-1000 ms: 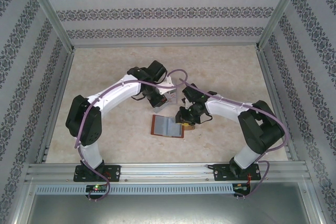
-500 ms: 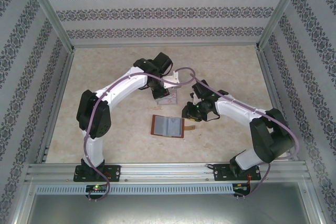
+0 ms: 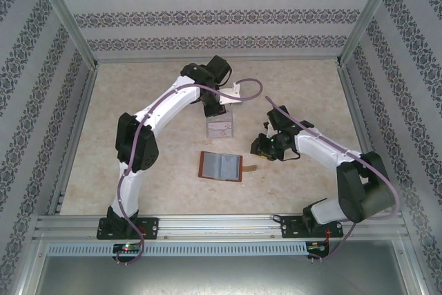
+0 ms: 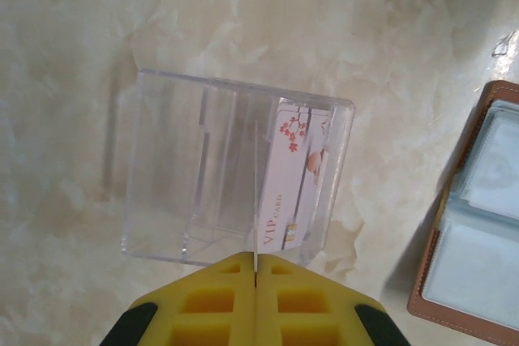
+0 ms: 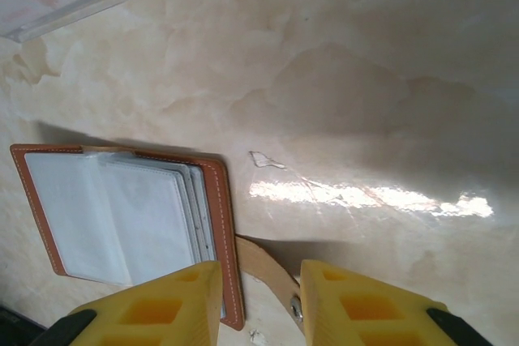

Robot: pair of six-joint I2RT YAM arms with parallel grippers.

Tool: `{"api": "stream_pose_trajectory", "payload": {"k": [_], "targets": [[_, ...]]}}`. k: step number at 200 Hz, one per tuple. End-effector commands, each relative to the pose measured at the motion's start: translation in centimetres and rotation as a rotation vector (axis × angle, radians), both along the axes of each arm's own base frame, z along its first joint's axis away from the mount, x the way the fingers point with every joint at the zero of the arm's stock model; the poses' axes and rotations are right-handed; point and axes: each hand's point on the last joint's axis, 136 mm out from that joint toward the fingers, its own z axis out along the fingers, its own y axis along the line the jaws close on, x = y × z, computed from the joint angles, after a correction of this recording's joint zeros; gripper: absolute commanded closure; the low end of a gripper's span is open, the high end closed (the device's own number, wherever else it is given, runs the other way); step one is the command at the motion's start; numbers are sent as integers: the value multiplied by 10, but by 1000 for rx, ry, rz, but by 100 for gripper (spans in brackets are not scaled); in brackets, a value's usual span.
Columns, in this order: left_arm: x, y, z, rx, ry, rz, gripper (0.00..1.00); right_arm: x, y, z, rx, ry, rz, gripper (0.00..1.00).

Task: Take the credit cards out of the card holder

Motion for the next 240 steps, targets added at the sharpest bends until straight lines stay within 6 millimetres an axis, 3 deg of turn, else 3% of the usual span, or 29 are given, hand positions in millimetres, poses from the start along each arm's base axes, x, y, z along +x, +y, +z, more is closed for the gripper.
{"api": "stream_pose_trajectory", "payload": {"k": [1, 90, 169, 227, 240], "targets": [[-4, 10, -3, 48, 46, -43, 100, -4, -9, 0, -21, -4, -3, 67], [8, 11, -24, 93, 104, -97, 100, -6, -15, -4, -26, 6, -32, 67], [5, 15, -49, 102, 170, -169, 100, -8, -18, -11, -27, 28, -44, 67], [-4, 8, -65, 80, 250, -234, 100, -10, -20, -15, -28, 36, -54, 67], [-4, 7, -69, 79, 258, -243, 96, -9, -20, -16, -27, 37, -55, 66]]}}
